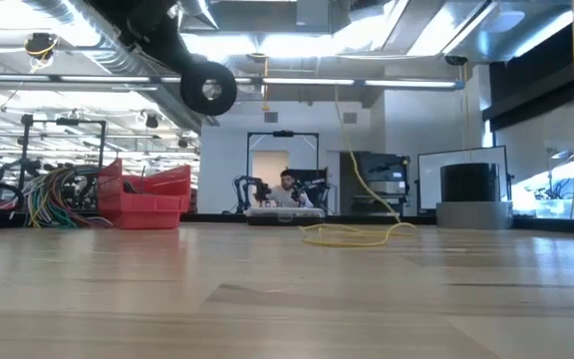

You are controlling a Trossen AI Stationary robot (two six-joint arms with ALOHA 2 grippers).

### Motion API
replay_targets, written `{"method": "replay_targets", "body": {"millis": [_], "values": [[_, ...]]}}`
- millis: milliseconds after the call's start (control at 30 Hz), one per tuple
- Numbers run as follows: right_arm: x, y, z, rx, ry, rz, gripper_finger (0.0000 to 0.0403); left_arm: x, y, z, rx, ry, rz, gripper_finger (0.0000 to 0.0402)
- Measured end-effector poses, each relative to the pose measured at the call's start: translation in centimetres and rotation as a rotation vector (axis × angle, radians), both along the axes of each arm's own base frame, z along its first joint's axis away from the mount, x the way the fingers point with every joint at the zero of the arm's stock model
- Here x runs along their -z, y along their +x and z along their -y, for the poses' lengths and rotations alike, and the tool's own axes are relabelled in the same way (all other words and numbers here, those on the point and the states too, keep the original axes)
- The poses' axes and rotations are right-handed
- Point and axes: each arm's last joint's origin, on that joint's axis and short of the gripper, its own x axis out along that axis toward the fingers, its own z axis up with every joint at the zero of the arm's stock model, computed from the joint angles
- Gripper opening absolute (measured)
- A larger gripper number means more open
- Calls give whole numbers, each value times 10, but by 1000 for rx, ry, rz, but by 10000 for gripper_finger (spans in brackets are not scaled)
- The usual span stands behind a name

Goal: Coil cords
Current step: Uncoil the yellow wire from the spool

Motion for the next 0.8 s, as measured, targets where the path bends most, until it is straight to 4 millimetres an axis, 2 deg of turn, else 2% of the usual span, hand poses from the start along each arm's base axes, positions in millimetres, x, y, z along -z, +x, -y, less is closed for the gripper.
{"method": "replay_targets", "body": {"millis": [233,333,500,633,800], "values": [[-5,5,-14,-389,94,17,5,1,0,-11,-78,-28,13,5],[-2,6,-19,-562,129,-17,5,2,0,-15,-106,-41,24,5],[6,4,-23,-742,167,-113,5,3,-1,-20,-138,-37,13,5],[16,1,-21,-726,156,-228,5,2,-1,-18,-124,-30,12,5],[28,2,1,-494,168,-327,5,-1,2,-7,-46,-18,27,5]]}}
